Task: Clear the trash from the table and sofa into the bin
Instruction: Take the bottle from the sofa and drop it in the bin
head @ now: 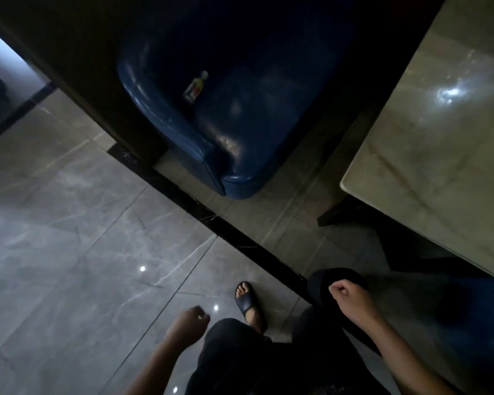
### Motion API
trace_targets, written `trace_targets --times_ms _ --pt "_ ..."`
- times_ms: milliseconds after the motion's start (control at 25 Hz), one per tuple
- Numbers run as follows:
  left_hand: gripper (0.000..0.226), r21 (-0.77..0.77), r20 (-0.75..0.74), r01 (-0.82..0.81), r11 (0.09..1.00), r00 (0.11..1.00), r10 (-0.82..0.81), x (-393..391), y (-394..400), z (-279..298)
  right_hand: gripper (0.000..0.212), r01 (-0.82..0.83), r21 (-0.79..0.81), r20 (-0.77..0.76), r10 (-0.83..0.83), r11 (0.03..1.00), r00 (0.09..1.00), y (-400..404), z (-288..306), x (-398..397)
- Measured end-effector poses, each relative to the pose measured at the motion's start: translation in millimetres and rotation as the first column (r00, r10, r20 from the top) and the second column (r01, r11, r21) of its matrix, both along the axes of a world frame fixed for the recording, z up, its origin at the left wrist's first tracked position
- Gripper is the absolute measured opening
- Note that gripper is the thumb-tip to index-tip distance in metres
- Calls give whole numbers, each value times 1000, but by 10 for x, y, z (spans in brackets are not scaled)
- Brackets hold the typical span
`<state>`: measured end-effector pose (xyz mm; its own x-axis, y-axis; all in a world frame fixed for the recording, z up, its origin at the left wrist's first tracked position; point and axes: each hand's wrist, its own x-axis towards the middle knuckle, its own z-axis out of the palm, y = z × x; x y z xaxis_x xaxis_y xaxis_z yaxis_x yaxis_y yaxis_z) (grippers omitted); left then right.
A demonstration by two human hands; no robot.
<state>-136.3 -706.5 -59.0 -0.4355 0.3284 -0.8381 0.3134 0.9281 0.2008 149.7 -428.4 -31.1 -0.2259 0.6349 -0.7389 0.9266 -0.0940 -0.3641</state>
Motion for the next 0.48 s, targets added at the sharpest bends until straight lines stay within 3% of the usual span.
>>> trace_targets --times_ms 280,480 --pt "29 180 -89 165 970 985 -151 -677 1458 42 19 78 -296 175 -27 952 984 424 -114 85" --pt "27 202 -111 133 970 987 -112 -1263 2033 66 14 22 -191 173 12 981 985 1076 -327 -522"
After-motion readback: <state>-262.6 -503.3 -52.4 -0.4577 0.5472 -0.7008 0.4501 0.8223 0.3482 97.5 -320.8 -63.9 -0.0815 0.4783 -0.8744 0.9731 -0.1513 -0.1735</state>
